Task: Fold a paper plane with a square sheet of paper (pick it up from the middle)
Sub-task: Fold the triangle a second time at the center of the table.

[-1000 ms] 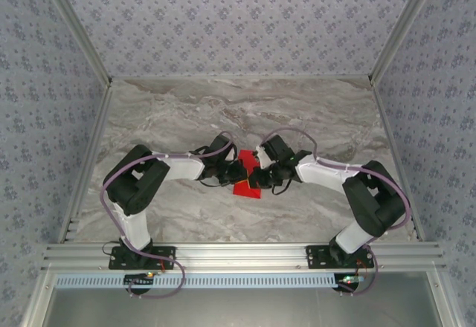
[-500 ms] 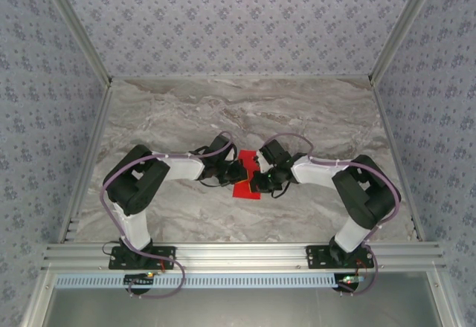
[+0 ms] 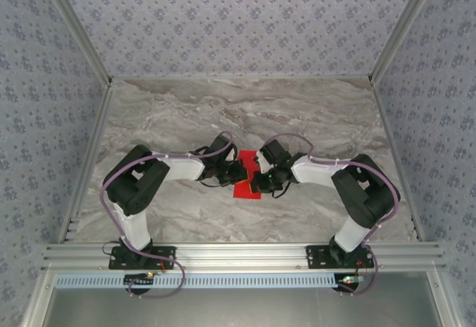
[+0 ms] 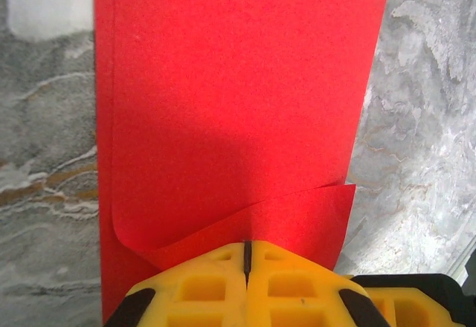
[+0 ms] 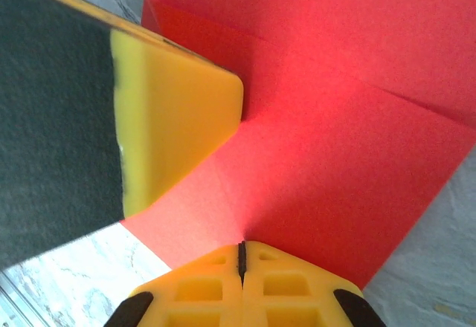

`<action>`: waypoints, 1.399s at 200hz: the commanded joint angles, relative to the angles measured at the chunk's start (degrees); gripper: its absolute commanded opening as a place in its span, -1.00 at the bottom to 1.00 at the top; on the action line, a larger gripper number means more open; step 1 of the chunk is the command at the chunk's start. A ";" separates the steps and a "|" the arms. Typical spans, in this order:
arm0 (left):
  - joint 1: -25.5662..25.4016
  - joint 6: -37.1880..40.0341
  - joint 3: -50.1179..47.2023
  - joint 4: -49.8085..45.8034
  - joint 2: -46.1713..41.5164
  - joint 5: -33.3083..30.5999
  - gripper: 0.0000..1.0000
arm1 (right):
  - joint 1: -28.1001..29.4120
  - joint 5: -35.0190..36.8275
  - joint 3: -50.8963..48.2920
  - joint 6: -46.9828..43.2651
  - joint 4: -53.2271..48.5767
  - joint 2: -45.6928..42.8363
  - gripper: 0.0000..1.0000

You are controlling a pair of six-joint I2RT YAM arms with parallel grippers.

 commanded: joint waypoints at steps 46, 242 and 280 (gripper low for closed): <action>0.05 0.36 -2.26 -8.93 3.57 -7.36 -1.00 | -1.24 2.03 -9.12 -0.98 -10.90 -8.60 -1.00; -1.08 3.25 0.60 -7.91 2.88 -5.11 -1.00 | -1.57 0.82 -6.75 0.76 -2.85 -2.72 -1.00; -1.99 6.67 1.84 -1.53 -1.82 0.77 -0.95 | -1.62 2.01 -7.41 0.83 -3.29 -2.28 -1.00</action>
